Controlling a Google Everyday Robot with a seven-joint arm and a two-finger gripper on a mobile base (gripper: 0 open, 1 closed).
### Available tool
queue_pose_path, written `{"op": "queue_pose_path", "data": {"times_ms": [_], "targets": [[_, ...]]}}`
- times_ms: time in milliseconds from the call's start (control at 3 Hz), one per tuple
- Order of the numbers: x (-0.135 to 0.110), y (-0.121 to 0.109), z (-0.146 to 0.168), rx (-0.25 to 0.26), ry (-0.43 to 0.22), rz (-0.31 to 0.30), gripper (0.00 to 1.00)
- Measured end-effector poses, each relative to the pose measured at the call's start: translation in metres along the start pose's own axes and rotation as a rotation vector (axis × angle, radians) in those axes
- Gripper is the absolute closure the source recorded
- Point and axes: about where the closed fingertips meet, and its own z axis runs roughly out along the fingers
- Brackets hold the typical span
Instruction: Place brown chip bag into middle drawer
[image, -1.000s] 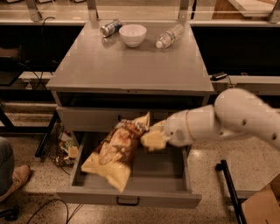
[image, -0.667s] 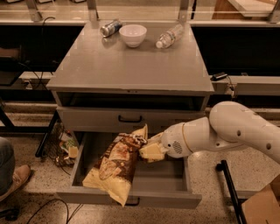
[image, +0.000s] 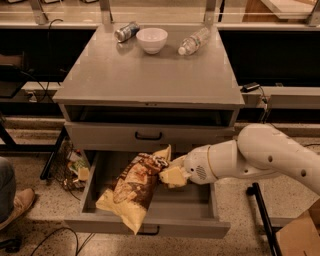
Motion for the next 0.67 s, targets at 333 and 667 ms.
{"op": "queue_pose_path", "data": {"times_ms": [333, 667], "targets": [[0.041, -0.031, 0.034, 0.030, -0.012, 0.084, 1.00], [0.084, -0.070, 0.070, 0.058, -0.033, 0.189, 1.00]]}}
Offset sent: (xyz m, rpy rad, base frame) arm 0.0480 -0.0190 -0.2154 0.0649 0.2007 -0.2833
